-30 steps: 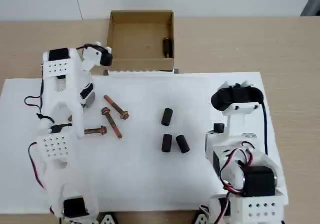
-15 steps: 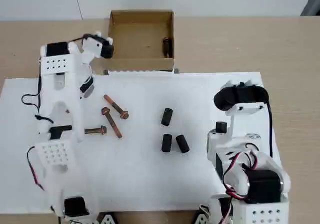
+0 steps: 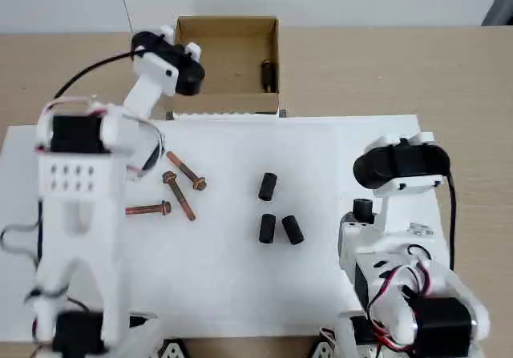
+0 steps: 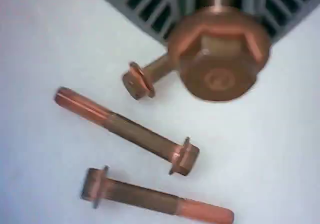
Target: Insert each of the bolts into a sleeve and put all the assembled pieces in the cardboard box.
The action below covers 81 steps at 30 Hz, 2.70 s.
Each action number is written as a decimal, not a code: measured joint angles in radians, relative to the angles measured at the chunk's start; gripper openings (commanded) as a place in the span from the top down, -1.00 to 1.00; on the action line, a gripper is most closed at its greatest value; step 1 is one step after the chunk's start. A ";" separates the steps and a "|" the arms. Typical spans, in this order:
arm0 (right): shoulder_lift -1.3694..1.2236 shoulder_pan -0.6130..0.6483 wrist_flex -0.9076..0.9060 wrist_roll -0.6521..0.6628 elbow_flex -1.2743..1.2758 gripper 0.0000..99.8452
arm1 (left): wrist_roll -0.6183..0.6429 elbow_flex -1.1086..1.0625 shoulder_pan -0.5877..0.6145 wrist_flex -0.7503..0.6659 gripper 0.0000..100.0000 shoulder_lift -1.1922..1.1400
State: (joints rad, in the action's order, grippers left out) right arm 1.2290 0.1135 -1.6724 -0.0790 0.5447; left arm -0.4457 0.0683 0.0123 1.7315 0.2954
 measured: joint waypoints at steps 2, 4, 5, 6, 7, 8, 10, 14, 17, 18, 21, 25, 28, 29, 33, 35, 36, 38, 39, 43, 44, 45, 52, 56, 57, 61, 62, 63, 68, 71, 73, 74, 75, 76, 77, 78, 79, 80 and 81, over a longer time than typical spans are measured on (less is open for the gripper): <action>-0.002 0.000 0.000 0.000 0.000 1.00 | 0.003 -0.060 -0.012 0.002 0.99 0.087; 0.003 0.000 0.000 0.000 0.000 1.00 | 0.006 -0.126 -0.014 0.002 0.99 0.167; 0.021 0.000 0.000 0.003 0.000 1.00 | 0.006 -0.161 -0.014 -0.003 0.99 0.206; 0.044 -0.003 0.000 0.018 0.000 1.00 | 0.012 -0.195 -0.012 -0.014 0.99 0.245; 0.083 -0.003 0.000 0.035 0.002 1.00 | 0.025 -0.233 -0.012 -0.029 0.99 0.292; 0.109 -0.002 0.003 0.052 0.015 1.00 | 0.046 -0.273 -0.012 -0.044 0.99 0.339; 0.169 -0.002 0.021 0.087 0.063 1.00 | 0.095 -0.356 -0.012 -0.084 0.99 0.440; 0.333 0.000 0.107 0.130 0.212 1.00 | 0.186 -0.555 -0.012 -0.201 0.99 0.664; 0.446 -0.003 0.163 0.161 0.342 1.00 | 0.238 -0.707 -0.012 -0.293 0.99 0.836; 0.483 -0.002 0.180 0.167 0.379 1.00 | 0.258 -0.755 -0.012 -0.322 0.99 0.893; 0.563 -0.003 0.224 0.172 0.476 1.00 | 0.308 -0.882 -0.012 -0.393 0.99 1.045; 0.572 0.000 0.282 0.172 0.562 1.00 | 0.382 -1.023 -0.012 -0.448 0.99 1.218; 0.572 0.000 0.364 0.172 0.632 1.00 | 0.431 -1.119 -0.012 -0.485 0.99 1.327; 0.572 0.002 0.393 0.172 0.655 1.00 | 0.448 -1.151 -0.012 -0.497 0.99 1.364; 0.572 0.020 0.509 0.172 0.756 1.00 | 0.488 -1.266 -0.014 -0.565 0.99 1.507; 0.572 0.060 0.554 0.172 0.798 1.00 | 0.497 -1.303 -0.014 -0.601 0.99 1.501; 0.572 0.087 0.575 0.172 0.821 1.00 | 0.499 -1.312 -0.014 -0.617 0.99 1.499; 0.572 0.138 0.620 0.172 0.864 1.00 | 0.508 -1.320 -0.015 -0.651 0.99 1.505; 0.572 0.160 0.647 0.172 0.887 1.00 | 0.529 -1.326 -0.017 -0.671 0.99 1.508; 0.572 0.255 0.746 0.172 0.970 1.00 | 0.618 -1.359 -0.031 -0.746 0.99 1.502; 0.572 0.279 0.767 0.172 0.985 1.00 | 0.652 -1.369 -0.044 -0.766 0.99 1.502; 0.572 0.305 0.789 0.172 0.999 1.00 | 0.694 -1.378 -0.058 -0.779 0.99 1.501; 0.572 0.470 0.904 0.173 1.054 1.00 | 1.008 -1.461 -0.226 -0.884 0.99 1.501; 0.572 0.511 0.918 0.173 1.059 1.00 | 1.042 -1.485 -0.287 -0.948 0.99 1.501; 0.572 0.519 0.918 0.173 1.059 1.00 | 1.045 -1.485 -0.295 -0.964 0.99 1.501; 0.572 0.554 0.918 0.176 1.059 1.00 | 1.049 -1.484 -0.318 -1.020 0.99 1.501; 0.572 0.565 0.918 0.178 1.059 1.00 | 1.049 -1.484 -0.327 -1.026 0.99 1.501; 0.572 0.572 0.918 0.178 1.059 1.00 | 1.049 -1.484 -0.338 -1.030 0.99 1.501; 0.572 0.591 0.918 0.219 1.059 1.00 | 1.092 -1.484 -0.379 -1.030 0.99 1.501; 0.572 0.594 0.937 0.244 1.060 1.00 | 1.102 -1.484 -0.381 -1.030 0.99 1.501; 0.572 0.594 0.965 0.252 1.060 0.99 | 1.105 -1.484 -0.381 -1.030 0.99 1.501; 0.572 0.594 0.979 0.252 1.060 0.99 | 1.105 -1.491 -0.381 -1.030 0.99 1.501; 0.572 0.594 0.990 0.252 1.060 0.99 | 1.105 -1.496 -0.381 -1.030 0.99 1.501; 0.572 0.594 0.996 0.252 1.060 0.99 | 1.105 -1.502 -0.381 -1.030 0.99 1.501; 0.572 0.594 0.999 0.252 1.060 0.99 | 1.105 -1.508 -0.381 -1.030 0.99 1.501; 0.572 0.594 0.999 0.252 1.060 0.99 | 1.105 -1.516 -0.381 -1.030 0.99 1.501; 0.572 0.594 0.999 0.252 1.060 0.99 | 1.105 -1.522 -0.381 -1.030 0.99 1.501; 0.572 0.594 0.999 0.252 1.060 0.99 | 1.105 -1.527 -0.381 -1.031 0.99 1.501; 0.572 0.594 0.999 0.252 1.060 0.99 | 1.105 -1.533 -0.384 -1.036 0.99 1.501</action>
State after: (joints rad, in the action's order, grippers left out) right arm 1.8013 0.7073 -0.6736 0.1726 1.6049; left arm 0.6590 -1.4645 -0.3713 0.6958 1.7960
